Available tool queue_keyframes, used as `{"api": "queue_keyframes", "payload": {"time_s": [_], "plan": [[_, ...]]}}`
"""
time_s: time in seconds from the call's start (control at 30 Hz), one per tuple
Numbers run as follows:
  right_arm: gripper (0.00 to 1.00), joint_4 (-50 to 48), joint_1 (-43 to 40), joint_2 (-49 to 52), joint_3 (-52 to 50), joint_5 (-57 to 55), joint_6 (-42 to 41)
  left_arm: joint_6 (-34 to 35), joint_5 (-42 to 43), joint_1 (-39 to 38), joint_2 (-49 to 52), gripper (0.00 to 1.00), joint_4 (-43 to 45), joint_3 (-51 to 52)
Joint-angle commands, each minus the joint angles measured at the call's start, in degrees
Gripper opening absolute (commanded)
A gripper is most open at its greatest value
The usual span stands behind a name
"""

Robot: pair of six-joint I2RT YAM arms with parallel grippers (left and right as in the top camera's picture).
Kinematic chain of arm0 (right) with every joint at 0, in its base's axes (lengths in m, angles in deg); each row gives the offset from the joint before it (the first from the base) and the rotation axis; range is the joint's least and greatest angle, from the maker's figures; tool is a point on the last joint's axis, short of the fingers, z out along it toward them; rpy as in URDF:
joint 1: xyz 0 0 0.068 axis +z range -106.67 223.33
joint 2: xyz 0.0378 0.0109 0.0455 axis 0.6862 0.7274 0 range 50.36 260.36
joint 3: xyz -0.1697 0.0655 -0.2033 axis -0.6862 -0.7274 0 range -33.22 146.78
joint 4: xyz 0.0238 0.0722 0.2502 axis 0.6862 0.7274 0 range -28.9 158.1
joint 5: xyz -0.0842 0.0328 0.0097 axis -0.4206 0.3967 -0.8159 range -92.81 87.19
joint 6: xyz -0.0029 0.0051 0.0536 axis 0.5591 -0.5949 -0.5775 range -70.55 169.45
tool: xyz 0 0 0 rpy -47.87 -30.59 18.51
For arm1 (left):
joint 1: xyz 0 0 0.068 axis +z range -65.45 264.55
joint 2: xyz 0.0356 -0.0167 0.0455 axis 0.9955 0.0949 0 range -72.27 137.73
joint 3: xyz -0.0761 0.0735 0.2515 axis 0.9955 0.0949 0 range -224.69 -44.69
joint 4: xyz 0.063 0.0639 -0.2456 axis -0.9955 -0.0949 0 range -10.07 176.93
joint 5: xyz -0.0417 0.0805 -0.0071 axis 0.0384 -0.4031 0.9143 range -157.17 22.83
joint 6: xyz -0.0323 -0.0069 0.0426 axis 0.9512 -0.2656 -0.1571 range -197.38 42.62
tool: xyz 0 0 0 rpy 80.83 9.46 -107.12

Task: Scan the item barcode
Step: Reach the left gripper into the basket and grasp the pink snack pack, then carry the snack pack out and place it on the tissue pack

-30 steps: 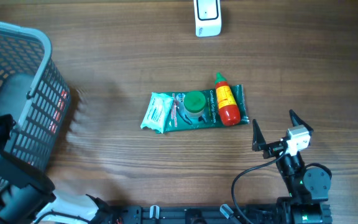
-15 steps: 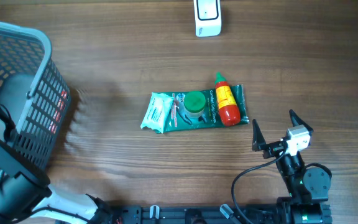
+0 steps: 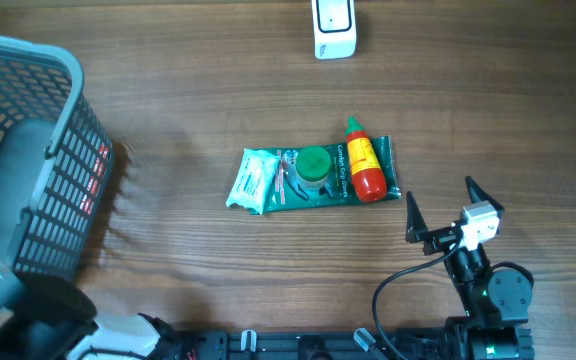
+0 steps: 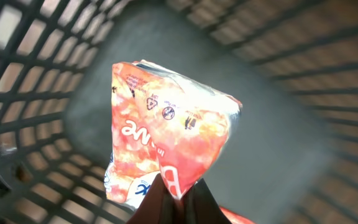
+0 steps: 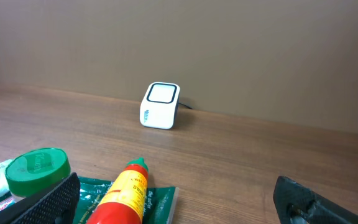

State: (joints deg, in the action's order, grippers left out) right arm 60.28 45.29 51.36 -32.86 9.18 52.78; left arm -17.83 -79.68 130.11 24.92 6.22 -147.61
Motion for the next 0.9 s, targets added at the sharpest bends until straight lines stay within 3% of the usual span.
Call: {"api": "queue_keyframes", "payload": {"time_s": [0.0, 0.1, 0.27, 0.53, 0.67, 0.87], "plan": [[1.00, -0.13, 0.24, -0.46, -0.07, 0.92, 0.76, -8.31, 18.03, 0.13, -5.60, 0.04, -0.52, -8.87], [1.00, -0.13, 0.24, -0.46, -0.07, 0.92, 0.79, -14.49, 25.97, -3.34, -10.47, 0.04, -2.23, -9.18], [1.00, -0.13, 0.24, -0.46, -0.07, 0.92, 0.76, -24.92, 25.97, -19.63, -13.20, 0.04, -4.26, -9.18], [1.00, -0.13, 0.24, -0.46, -0.07, 0.92, 0.76, -25.24, 18.38, -45.83, -12.00, 0.04, -2.45, -7.63], [1.00, -0.13, 0.24, -0.46, -0.07, 0.94, 0.76, -25.18, 16.24, -54.14, -11.50, 0.04, 0.48, -3.76], [1.00, -0.13, 0.24, -0.46, -0.07, 0.92, 0.76, -22.86, 16.50, -60.48, -10.01, 0.04, 6.99, 5.27]]}}
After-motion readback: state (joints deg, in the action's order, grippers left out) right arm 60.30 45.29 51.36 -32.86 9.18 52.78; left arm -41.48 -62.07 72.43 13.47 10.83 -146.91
